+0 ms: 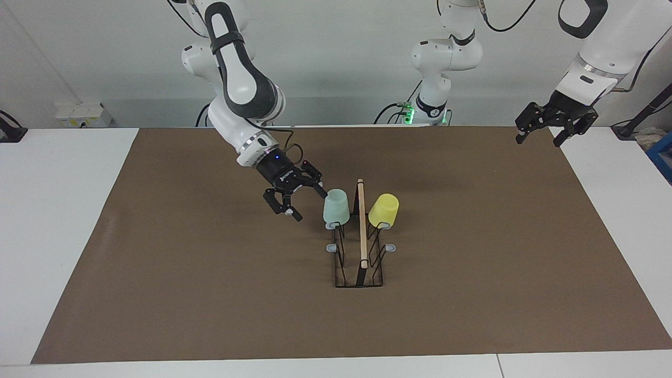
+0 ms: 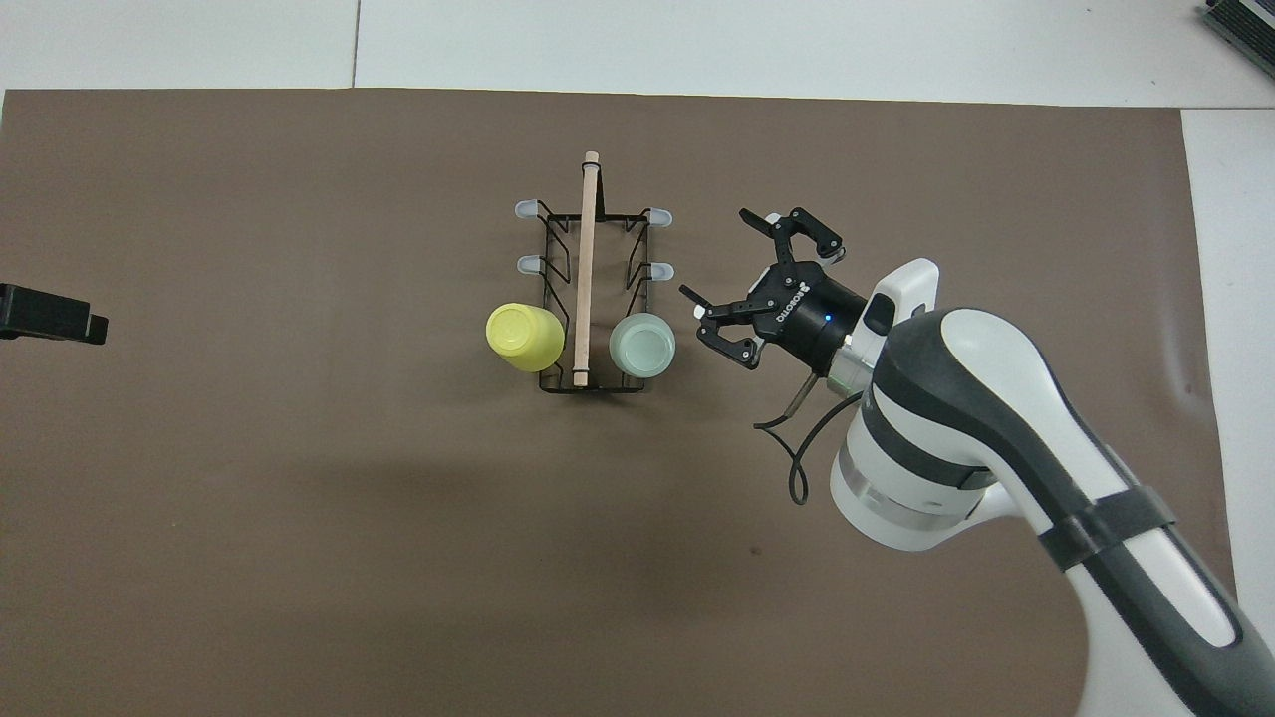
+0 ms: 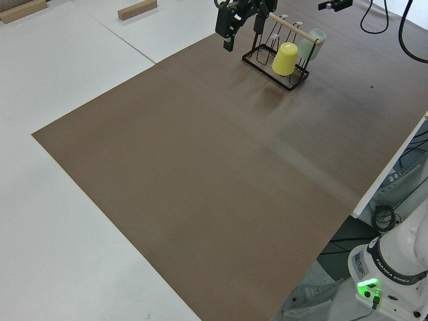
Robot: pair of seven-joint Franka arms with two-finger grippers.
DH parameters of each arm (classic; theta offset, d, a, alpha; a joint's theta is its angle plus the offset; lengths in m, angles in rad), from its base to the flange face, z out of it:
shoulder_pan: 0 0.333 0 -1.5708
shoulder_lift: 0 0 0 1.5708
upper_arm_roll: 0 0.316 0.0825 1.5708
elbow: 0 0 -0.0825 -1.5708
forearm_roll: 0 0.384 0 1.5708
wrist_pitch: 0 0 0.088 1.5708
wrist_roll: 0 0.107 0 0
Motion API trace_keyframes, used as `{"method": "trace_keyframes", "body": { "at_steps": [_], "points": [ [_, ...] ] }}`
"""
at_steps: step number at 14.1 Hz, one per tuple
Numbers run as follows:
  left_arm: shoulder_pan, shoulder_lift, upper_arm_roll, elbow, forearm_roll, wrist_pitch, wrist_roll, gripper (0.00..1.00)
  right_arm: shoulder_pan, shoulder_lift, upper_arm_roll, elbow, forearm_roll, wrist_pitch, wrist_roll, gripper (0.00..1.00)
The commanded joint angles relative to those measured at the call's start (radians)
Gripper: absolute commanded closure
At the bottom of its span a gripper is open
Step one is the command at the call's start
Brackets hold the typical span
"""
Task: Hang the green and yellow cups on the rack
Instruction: 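Open the right gripper and withdraw it from the green cup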
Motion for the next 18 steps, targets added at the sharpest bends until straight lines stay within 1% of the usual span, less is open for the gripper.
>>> {"method": "trace_keyframes", "body": {
  "at_steps": [1,3,5,7,8,10,12,17,18],
  "points": [
    [-0.021,-0.004,0.018,0.002,0.008,-0.023,-0.032,0.0,-0.072,0.011,0.005,0.007,-0.178,-0.087,0.062,0.0],
    [-0.016,0.002,0.012,0.002,0.01,-0.025,-0.063,0.0,-0.157,0.011,0.005,0.007,-0.347,-0.185,0.091,0.0],
    [-0.019,0.001,0.013,0.002,0.011,-0.023,-0.071,0.0,-0.236,0.009,0.001,0.017,-0.532,-0.322,0.199,0.0],
    [-0.019,-0.001,0.012,-0.005,0.037,-0.022,-0.075,0.0,-0.302,0.009,-0.001,0.043,-0.681,-0.443,0.302,0.0],
    [-0.019,-0.001,0.012,-0.005,0.045,-0.019,-0.075,0.0,-0.313,0.002,-0.004,0.043,-0.734,-0.476,0.381,0.0],
    [-0.018,-0.002,0.01,-0.007,0.045,-0.014,-0.075,0.0,-0.314,-0.005,-0.024,0.049,-0.89,-0.52,0.515,0.0],
    [-0.016,-0.004,0.009,-0.008,0.045,-0.014,-0.074,0.0,-0.314,-0.025,-0.027,0.053,-1.016,-0.548,0.6,0.0],
    [-0.019,-0.004,0.009,-0.008,0.045,-0.019,-0.074,0.0,-0.317,-0.069,-0.062,0.065,-1.255,-0.667,0.794,0.0],
    [-0.019,-0.004,0.009,-0.008,0.045,-0.019,-0.074,0.0,-0.328,-0.075,-0.062,0.066,-1.324,-0.689,0.84,0.0]
  ]
}}
